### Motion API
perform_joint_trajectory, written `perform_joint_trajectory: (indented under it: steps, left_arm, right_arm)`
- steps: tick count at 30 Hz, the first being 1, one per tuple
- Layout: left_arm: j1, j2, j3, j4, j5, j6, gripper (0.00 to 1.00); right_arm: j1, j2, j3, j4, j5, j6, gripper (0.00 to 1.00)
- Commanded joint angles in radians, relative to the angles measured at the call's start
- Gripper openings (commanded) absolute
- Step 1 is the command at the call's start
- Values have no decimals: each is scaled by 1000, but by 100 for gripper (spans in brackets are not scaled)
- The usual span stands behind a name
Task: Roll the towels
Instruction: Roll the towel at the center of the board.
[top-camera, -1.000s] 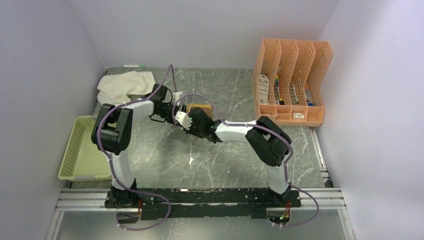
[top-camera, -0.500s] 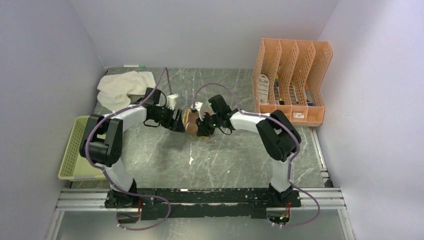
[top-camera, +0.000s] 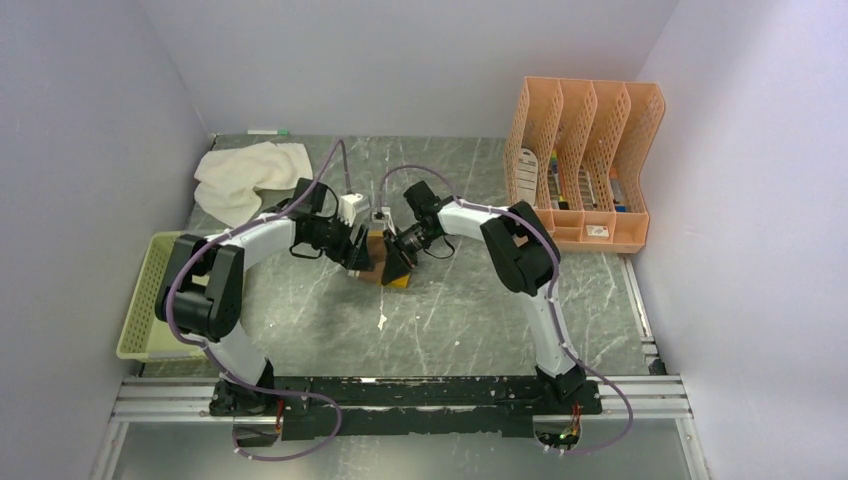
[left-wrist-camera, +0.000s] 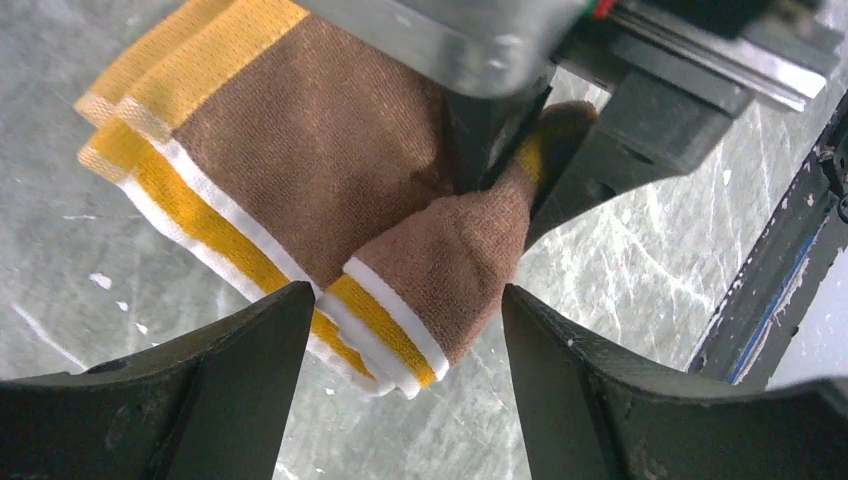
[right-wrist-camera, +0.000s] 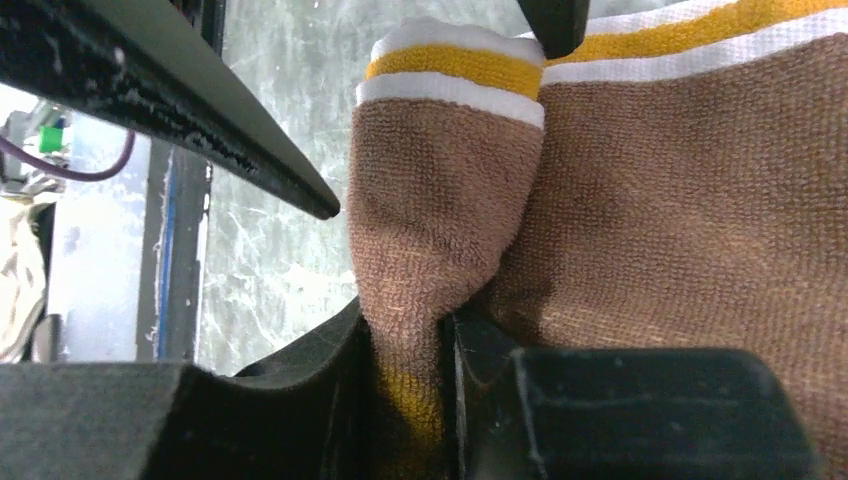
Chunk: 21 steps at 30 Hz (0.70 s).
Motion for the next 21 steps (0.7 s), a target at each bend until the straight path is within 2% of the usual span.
perform_joint_trajectory:
  steps: [1,6,10,15,18,20,21]
  left_arm:
    - [-4,-43,-32,-13,29,7,82]
    - [-14,-14,-41,-15,9,-10,81]
    - [-24,67,-22,-51,-62,-35,71]
    - [-31,105,-12,-78,-159,-52,70]
    - [-32,118,-16,-88,-202,-62,70]
    - [-32,138,-17,-95,-220,-66,70]
    - [-32,147,-15,-101,-232,-65,70]
  right_arm:
    - [9,86,81,-198,-38,-63,25]
    - [10,152,157,-232,-34,-43,25]
    - [10,148,145,-197,-26,-13,28]
    - [10,69,62,-53,91,88,40]
    - [8,31,56,-24,149,124,48]
    - [9,2,51,4,195,157,65]
    - [7,-23,42,25,223,179,89]
